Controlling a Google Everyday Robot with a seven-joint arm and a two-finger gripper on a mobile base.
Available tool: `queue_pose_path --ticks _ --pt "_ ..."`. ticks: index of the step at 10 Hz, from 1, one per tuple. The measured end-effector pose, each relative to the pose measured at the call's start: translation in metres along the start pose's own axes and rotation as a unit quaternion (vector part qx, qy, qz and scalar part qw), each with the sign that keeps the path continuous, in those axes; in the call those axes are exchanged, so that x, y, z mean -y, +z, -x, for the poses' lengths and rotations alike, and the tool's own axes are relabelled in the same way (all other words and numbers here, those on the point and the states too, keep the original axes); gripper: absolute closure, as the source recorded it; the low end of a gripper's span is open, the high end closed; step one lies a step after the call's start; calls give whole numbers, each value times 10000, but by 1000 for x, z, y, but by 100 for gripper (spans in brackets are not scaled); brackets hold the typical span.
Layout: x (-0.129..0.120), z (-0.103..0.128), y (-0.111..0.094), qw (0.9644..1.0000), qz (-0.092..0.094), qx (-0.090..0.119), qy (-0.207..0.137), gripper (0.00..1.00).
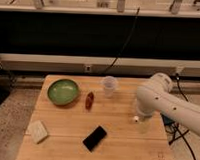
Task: Push the eraser across the table
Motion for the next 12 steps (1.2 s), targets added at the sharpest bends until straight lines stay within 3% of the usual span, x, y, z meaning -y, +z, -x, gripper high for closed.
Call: queue_pose_path --ticks 8,12 --pt "-12 49 34 9991 148 73 -394 20" --pt "-19 57 45 9987 215 112 -459 20"
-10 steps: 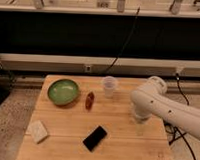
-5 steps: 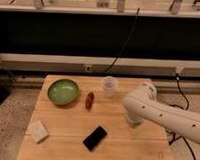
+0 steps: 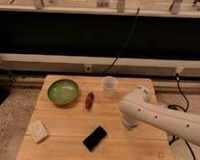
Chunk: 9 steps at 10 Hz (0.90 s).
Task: Push the eraser across the table
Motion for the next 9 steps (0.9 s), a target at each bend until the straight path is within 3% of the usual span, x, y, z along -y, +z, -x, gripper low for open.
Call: queue_pose_path --ticks 2,4,9 --pt "-1 3 3 10000 28 27 -13 21" --pt "-3 4 15 9999 93 64 -42 32" --pt "-9 10 39 9996 232 149 -37 81"
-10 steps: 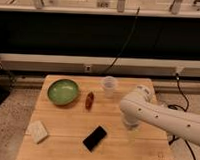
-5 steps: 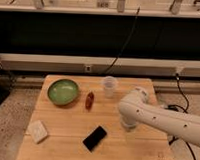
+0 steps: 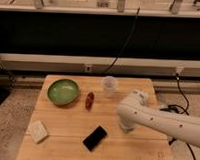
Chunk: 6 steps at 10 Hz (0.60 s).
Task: Push the eraser across the table
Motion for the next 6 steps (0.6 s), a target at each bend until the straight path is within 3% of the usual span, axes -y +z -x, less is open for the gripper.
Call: queue_pose_path --ticks 1,2,6 --pt "-1 1 7 10000 31 7 -22 93" --pt "0 6 12 10000 59 15 -65 97" --pt "10 42 26 9991 81 -11 -424 98"
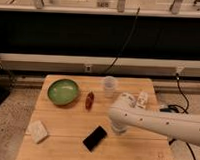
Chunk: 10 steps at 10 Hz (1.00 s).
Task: Push the eraser across the table
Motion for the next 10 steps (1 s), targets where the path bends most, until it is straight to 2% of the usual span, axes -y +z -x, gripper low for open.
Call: queue_pose_path --ticks 2,4,10 --pt "4 13 3 9999 5 -36 -150 98" --pt "13 40 5 9992 -20 -103 -393 98" --pt "30 109 11 9939 -61 -318 -1056 98"
